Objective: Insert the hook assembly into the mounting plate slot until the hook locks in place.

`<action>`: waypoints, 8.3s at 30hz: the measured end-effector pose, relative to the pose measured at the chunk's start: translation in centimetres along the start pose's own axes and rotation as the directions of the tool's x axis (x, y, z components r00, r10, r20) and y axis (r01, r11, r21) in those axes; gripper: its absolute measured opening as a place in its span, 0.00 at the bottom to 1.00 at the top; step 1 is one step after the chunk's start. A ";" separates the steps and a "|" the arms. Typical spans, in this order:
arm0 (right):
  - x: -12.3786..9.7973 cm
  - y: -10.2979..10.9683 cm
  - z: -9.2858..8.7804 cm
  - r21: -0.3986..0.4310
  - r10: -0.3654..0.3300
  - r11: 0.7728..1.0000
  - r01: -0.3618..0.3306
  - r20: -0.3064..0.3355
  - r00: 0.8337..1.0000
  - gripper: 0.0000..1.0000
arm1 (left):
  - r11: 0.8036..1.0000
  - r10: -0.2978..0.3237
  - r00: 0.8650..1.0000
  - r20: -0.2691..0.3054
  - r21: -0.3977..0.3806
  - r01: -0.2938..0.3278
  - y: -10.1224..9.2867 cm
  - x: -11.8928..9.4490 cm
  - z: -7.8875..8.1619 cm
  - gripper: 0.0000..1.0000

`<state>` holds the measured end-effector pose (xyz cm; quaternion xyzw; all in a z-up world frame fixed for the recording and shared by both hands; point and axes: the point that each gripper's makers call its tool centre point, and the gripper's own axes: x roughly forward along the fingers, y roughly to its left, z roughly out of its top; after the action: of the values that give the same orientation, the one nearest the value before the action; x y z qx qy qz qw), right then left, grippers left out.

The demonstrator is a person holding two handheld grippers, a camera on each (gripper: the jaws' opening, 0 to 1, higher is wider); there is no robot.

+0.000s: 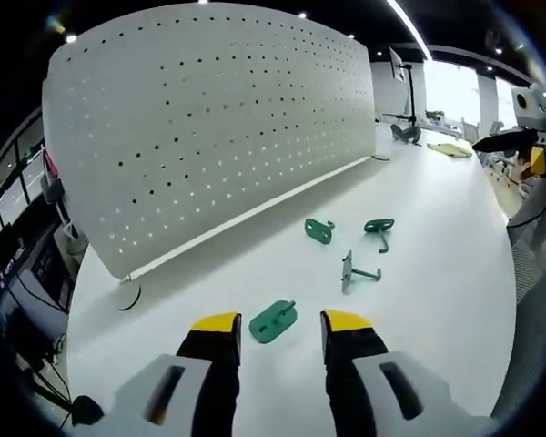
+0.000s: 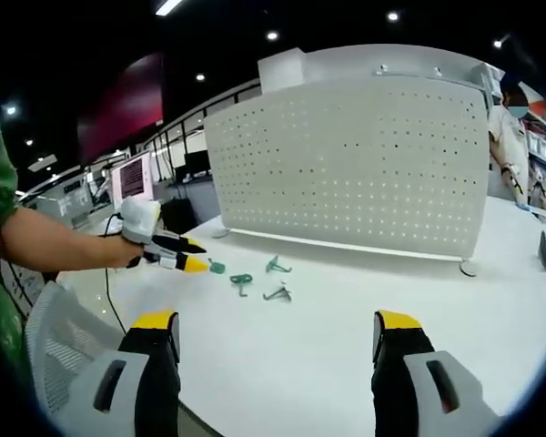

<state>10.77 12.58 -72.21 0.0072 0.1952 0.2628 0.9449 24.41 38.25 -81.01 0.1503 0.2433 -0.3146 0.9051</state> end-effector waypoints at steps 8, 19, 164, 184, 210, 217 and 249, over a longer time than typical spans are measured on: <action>0.0 -0.1 0.0 0.002 -0.004 1.000 0.004 -0.002 1.000 0.89 | 1.000 -0.012 1.000 -0.003 0.023 0.012 -0.1 0.5 0.1 0.31; 0.0 -0.1 -0.1 0.006 -0.007 1.000 0.007 -0.004 1.000 0.89 | 0.998 -0.025 1.000 -0.007 0.053 0.025 -0.2 0.9 0.0 0.22; 0.3 0.0 0.7 0.040 0.019 0.999 -0.020 0.026 0.999 0.88 | 0.976 -0.037 0.988 -0.152 0.208 0.069 -0.7 2.9 -1.8 0.04; 0.2 0.3 0.7 0.032 0.029 0.999 -0.030 0.028 0.999 0.88 | 0.993 -0.008 0.999 -0.037 0.120 0.012 -1.1 1.5 0.8 0.03; 0.2 1.5 1.2 0.013 0.085 0.996 -0.085 0.045 0.995 0.87 | 0.995 0.097 0.971 0.219 0.004 -0.100 -1.2 -3.9 9.2 0.03; 0.2 2.0 1.4 0.008 0.105 0.994 -0.105 0.049 0.993 0.87 | 0.992 0.127 0.948 0.290 -0.039 -0.121 -1.2 -5.8 11.9 0.03; -0.8 4.4 8.8 0.003 0.206 0.977 -0.213 0.236 0.950 0.78 | 0.976 0.170 0.825 0.539 -0.207 -0.066 -4.6 -12.7 19.5 0.03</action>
<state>11.23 16.78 -63.22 0.0724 0.0843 0.3559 0.9279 19.51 32.77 -58.47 -0.0146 -0.0116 -0.2647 0.9642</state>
